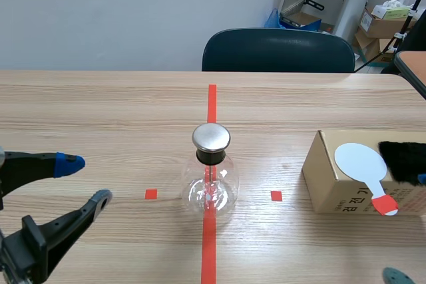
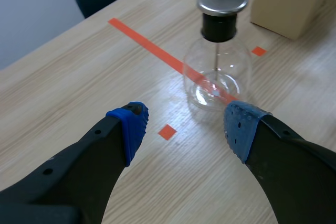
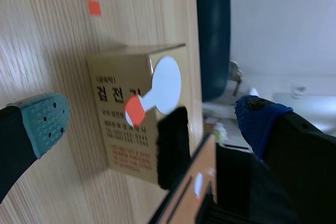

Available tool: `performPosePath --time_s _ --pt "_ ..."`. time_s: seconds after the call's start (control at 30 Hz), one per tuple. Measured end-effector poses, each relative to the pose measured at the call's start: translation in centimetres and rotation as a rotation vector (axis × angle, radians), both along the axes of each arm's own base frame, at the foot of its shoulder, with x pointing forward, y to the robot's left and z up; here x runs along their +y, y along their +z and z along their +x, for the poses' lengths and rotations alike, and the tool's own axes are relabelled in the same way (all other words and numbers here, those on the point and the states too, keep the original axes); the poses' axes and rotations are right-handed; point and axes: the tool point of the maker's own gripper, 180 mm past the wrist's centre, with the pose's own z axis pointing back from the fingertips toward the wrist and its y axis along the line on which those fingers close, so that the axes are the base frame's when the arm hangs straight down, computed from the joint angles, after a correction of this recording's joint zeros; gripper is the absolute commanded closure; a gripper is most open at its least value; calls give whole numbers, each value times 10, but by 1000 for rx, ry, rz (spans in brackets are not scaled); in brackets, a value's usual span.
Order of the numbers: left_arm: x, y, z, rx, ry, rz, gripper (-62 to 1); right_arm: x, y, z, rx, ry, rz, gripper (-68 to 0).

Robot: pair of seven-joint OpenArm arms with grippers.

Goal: Do the electroscope experiment

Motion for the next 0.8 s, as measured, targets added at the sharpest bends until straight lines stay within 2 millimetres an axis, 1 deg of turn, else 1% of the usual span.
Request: performPosePath --time_s 0.07,0.13,0.2,0.27,0.37,0.43,0.57,0.67,0.8 --pt "-7 0 -6 5 -47 -10 -352 -10 -13 -6 -19 -16 -44 -679" --pt "-13 2 -12 12 -80 -39 -379 -21 -27 -12 -24 -39 -72 -679" --pt "-18 6 -16 14 -115 -73 -392 -32 -39 -13 -55 -56 -115 -679" --pt "-21 8 -20 10 -149 -75 -392 -42 -48 -7 -96 -84 -147 -679" --pt "-24 16 -25 -13 -195 -102 -392 -48 -54 11 -166 -105 -163 -679" --pt "-24 18 -27 -20 -215 -105 -392 -49 -53 23 -217 -98 -168 -679" --pt "-23 18 -28 -22 -234 -93 -392 -45 -55 43 -252 -76 -166 -679" --pt "-22 16 -30 -15 -257 -71 -392 -37 -54 56 -276 -56 -150 -679" --pt "-19 13 -45 19 -314 -59 -392 -23 -58 68 -291 -21 -127 -679"
